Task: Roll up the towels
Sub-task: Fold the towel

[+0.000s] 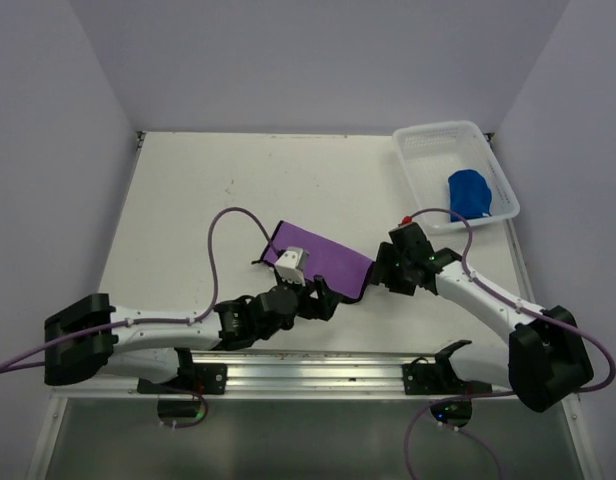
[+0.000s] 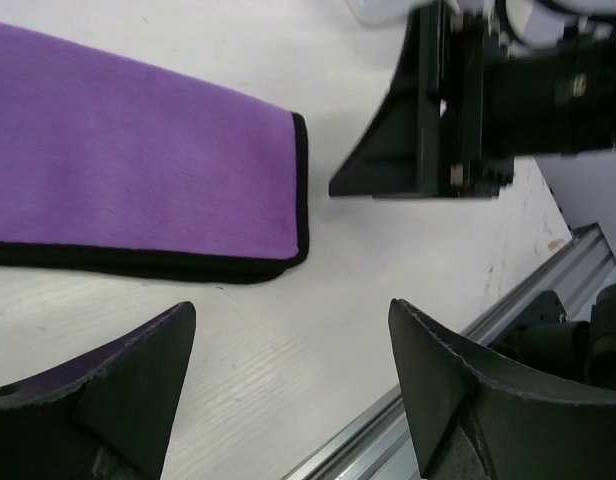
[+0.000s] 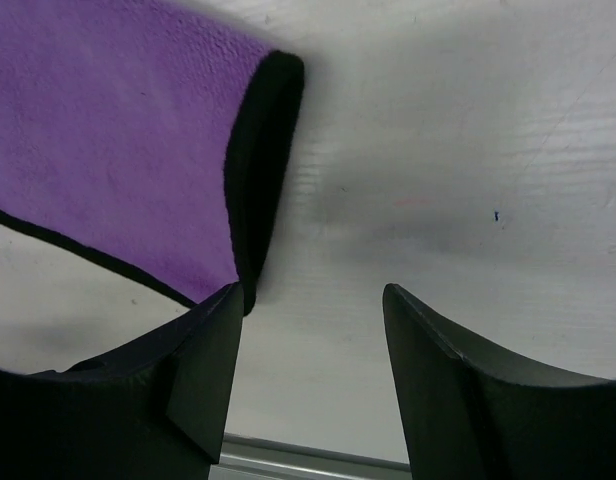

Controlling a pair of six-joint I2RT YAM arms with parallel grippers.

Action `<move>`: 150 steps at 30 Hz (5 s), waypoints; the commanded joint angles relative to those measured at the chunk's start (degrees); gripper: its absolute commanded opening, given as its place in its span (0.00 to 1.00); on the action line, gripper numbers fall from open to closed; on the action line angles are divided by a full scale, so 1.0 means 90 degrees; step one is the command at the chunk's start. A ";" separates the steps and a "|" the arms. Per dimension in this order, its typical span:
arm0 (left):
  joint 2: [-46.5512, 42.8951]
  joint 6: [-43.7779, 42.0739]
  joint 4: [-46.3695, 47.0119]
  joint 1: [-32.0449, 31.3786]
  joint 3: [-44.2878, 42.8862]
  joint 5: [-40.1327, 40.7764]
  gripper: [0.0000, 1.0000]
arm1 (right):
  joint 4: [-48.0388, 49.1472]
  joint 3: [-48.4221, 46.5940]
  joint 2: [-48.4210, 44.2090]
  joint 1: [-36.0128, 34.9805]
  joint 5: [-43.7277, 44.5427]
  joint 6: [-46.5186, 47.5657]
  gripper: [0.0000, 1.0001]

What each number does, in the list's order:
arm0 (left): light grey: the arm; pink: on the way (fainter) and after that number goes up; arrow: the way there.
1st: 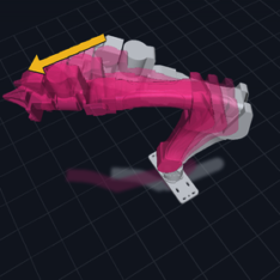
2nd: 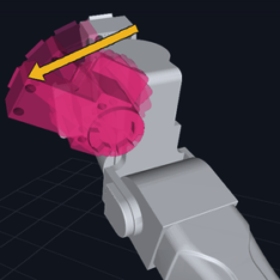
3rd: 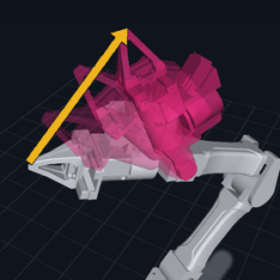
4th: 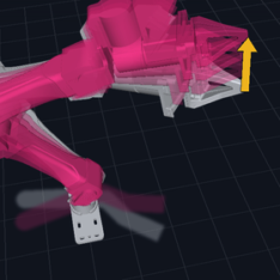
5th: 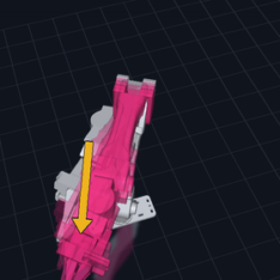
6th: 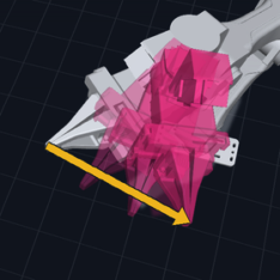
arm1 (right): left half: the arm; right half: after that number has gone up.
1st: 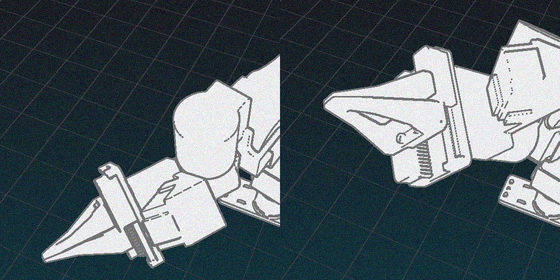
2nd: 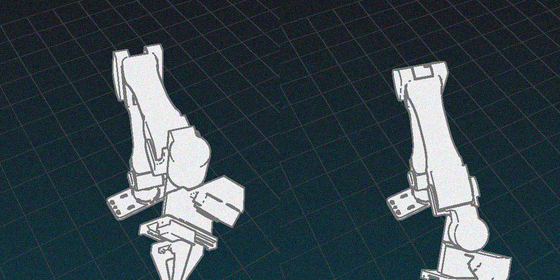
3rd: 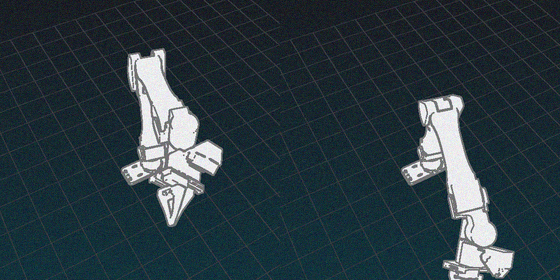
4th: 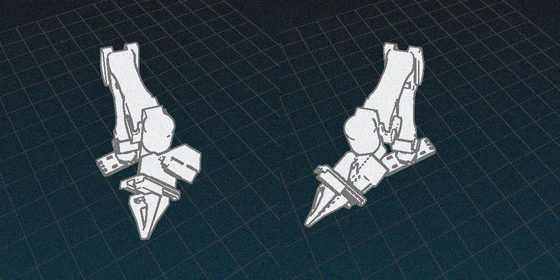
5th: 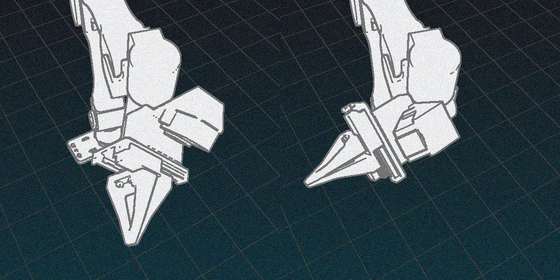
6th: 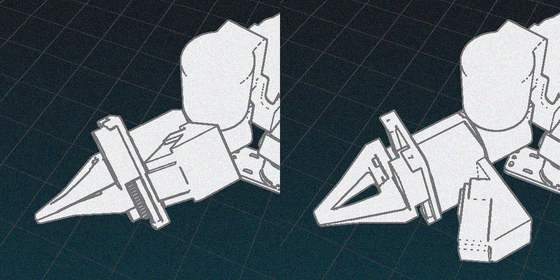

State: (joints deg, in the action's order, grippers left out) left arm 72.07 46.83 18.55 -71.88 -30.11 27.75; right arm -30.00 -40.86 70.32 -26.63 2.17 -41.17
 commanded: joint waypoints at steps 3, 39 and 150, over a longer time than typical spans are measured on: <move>-0.0722 -0.0496 -0.1152 0.0681 0.0191 0.0355 0.82 | 0.1457 0.0536 -0.0110 -0.0010 -0.0573 -0.0953 0.62; -0.0947 -0.1101 -0.1299 0.1619 0.0347 0.0237 0.82 | 0.1586 0.0683 0.1279 -0.0127 -0.0252 -0.0847 0.00; -0.0762 -0.0184 -0.0137 0.2811 0.2037 0.0589 0.15 | -0.0475 -0.5333 0.5282 -0.3232 -0.2292 0.2787 0.48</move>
State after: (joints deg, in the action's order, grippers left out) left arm 65.52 44.53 14.79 -47.09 -12.29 32.29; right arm -35.51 -88.51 117.78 -55.92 -17.04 -16.08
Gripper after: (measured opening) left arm 0.158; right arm 0.439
